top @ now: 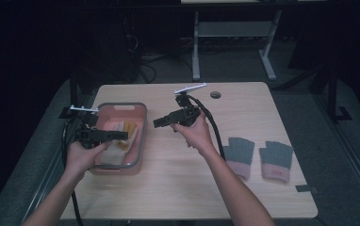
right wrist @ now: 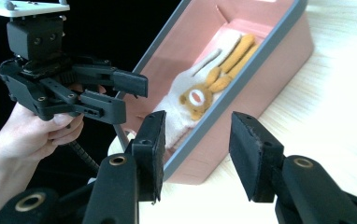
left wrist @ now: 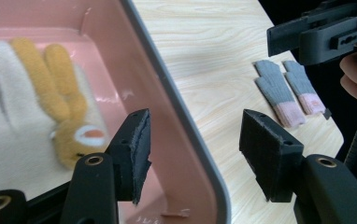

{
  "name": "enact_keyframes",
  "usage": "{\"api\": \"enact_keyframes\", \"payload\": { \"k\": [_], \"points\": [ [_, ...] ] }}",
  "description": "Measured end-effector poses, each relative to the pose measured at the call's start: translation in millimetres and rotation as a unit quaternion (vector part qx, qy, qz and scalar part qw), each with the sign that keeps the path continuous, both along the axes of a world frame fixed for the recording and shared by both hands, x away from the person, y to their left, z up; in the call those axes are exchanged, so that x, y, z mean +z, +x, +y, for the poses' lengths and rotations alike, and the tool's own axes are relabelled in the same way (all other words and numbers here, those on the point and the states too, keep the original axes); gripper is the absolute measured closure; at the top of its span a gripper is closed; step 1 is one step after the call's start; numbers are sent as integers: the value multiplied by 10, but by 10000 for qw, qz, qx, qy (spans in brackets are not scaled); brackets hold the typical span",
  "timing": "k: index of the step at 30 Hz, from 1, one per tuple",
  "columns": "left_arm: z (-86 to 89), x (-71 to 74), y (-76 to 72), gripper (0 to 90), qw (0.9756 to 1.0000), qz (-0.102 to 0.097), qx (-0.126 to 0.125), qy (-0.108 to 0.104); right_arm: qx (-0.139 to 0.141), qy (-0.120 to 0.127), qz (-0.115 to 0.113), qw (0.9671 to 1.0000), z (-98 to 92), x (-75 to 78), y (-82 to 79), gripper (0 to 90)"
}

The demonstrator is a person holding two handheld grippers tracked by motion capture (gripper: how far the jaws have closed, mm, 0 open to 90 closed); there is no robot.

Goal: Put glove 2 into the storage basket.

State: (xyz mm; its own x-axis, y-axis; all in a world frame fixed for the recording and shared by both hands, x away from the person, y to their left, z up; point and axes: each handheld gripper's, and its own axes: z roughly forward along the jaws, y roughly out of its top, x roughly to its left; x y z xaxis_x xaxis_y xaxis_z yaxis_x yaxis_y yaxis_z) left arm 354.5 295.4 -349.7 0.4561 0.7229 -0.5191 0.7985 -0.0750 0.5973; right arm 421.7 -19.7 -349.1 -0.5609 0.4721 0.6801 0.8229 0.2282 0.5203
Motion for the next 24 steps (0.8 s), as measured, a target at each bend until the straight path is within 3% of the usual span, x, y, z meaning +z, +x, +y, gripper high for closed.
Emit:
{"api": "enact_keyframes", "payload": {
  "k": [7,15,24],
  "points": [
    [-79,46,-21,401,9999,-138,-46,-72,-58,29,-36,10000,-119,10,-15,548],
    [-279,85,-8,372,9992,-228,-288,-144,-128,87,-22,9999,-308,-4,-74,541],
    [-459,77,15,339,9987,-228,-406,-205,-261,71,-80,9996,-548,-6,-116,510]
  ]
}}
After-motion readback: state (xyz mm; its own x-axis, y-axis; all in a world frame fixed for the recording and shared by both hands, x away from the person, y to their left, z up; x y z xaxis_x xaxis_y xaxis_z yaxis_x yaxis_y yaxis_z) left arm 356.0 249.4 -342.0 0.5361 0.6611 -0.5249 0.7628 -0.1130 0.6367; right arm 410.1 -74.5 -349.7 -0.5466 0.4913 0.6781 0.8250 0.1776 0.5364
